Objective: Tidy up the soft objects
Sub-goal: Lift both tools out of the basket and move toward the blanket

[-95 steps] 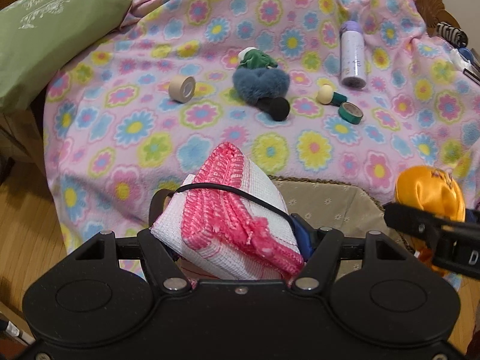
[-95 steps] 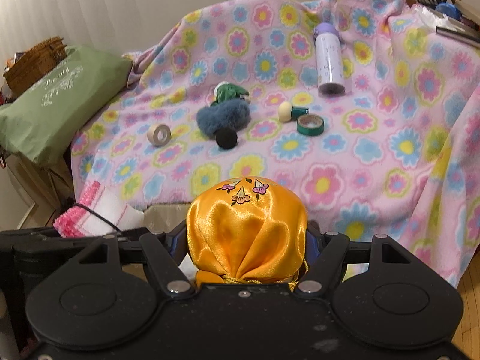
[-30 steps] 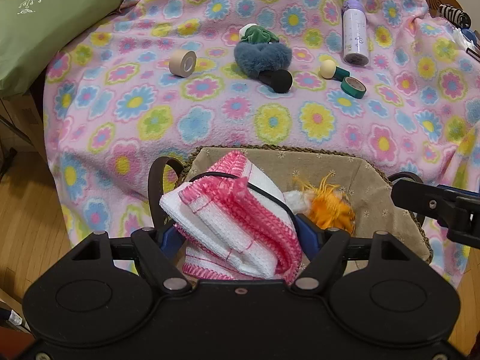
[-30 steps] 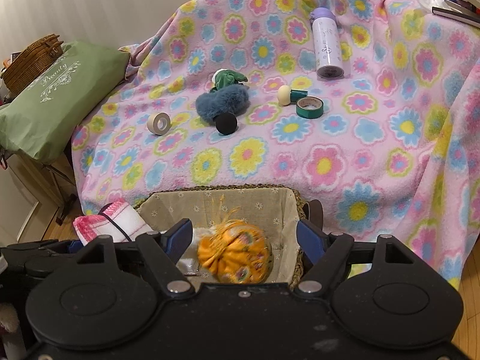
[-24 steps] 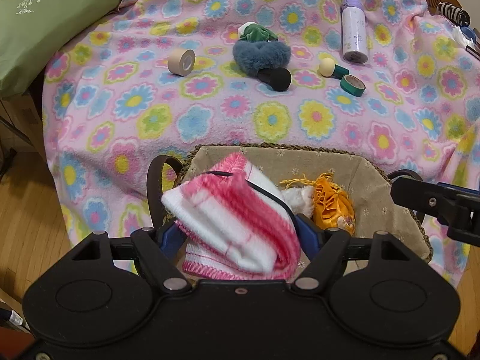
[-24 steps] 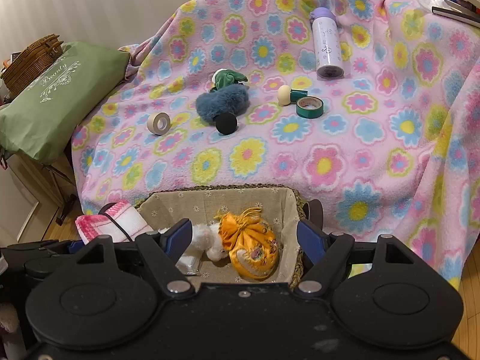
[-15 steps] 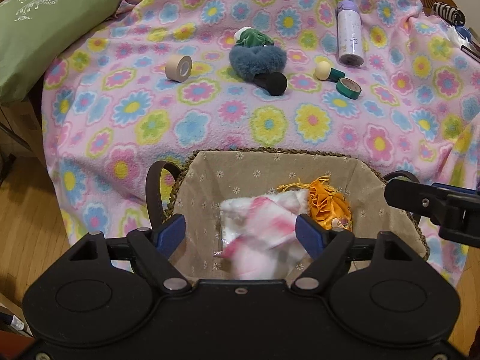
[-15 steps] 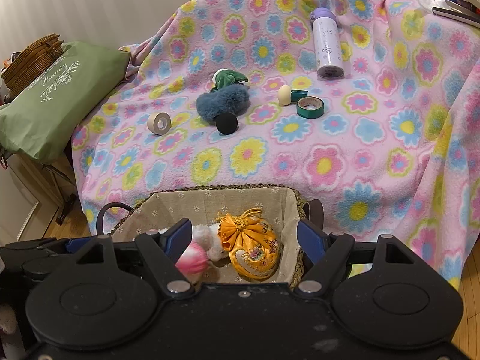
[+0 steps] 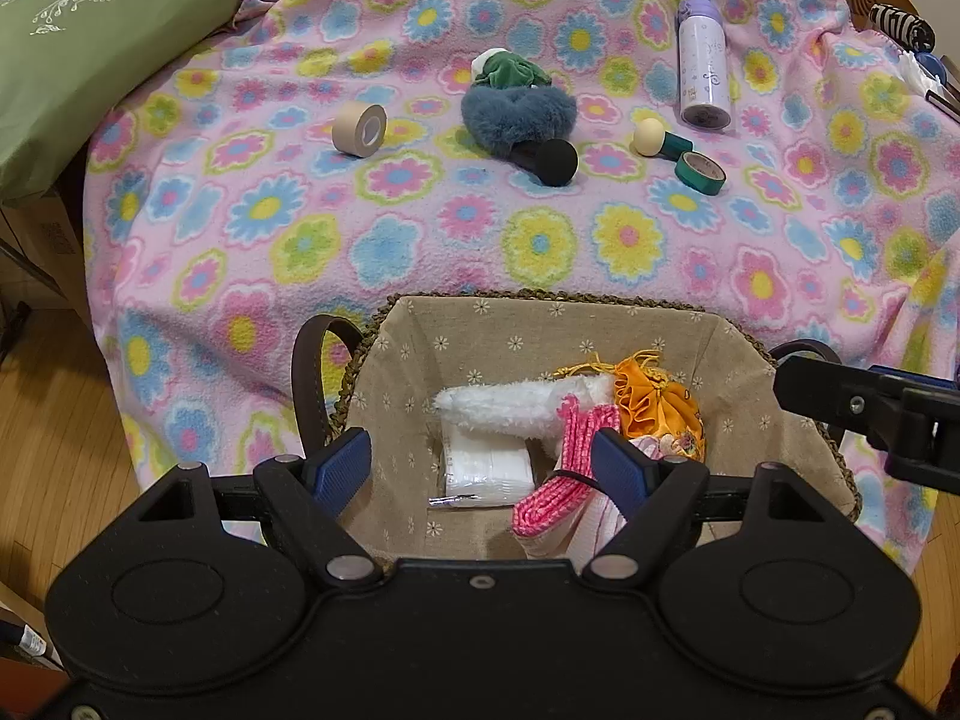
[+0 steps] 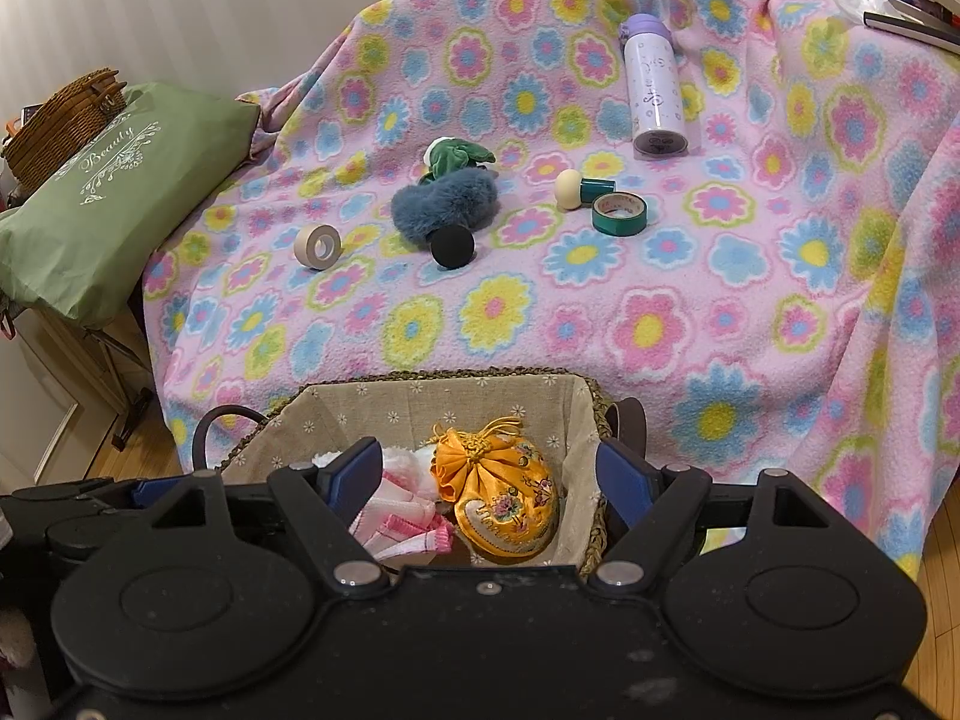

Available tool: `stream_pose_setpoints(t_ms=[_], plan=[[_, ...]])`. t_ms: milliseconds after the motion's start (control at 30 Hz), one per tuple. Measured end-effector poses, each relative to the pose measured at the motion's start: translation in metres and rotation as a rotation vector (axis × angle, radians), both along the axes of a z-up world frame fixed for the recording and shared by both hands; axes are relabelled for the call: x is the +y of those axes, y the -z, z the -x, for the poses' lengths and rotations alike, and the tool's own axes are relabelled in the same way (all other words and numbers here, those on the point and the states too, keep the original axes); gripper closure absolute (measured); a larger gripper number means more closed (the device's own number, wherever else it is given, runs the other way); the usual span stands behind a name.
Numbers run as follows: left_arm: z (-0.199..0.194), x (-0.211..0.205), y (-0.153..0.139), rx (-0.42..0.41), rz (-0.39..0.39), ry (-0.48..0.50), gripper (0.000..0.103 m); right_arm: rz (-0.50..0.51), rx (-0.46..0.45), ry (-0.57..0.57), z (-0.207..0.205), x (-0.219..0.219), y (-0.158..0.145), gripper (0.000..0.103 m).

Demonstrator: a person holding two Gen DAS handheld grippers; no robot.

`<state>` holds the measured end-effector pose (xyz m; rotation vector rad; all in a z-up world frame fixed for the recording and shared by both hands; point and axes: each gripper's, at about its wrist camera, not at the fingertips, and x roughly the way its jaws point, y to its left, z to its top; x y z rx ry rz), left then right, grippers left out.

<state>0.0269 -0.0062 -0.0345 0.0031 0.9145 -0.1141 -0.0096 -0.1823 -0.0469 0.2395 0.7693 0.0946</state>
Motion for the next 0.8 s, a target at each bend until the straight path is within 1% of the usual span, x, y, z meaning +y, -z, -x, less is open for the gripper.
stream_pose_setpoints(t_ms=[300,400,567,800], plan=[[0.0,0.0,-0.001,-0.01,-0.003,-0.004,0.027,0.002,-0.007,0.006,-0.001,-0.002,0.0,0.023],[0.0,0.001,-0.002,-0.024,-0.011,-0.007,0.027,0.007,-0.017,0.017,-0.002,-0.004,-0.001,0.021],[-0.002,0.001,-0.006,-0.056,-0.03,-0.008,0.027,0.067,-0.053,0.026,-0.005,-0.004,-0.005,0.017],[-0.008,0.003,-0.012,-0.101,-0.057,-0.019,0.026,0.086,-0.091,0.031,-0.014,-0.006,-0.013,0.015]])
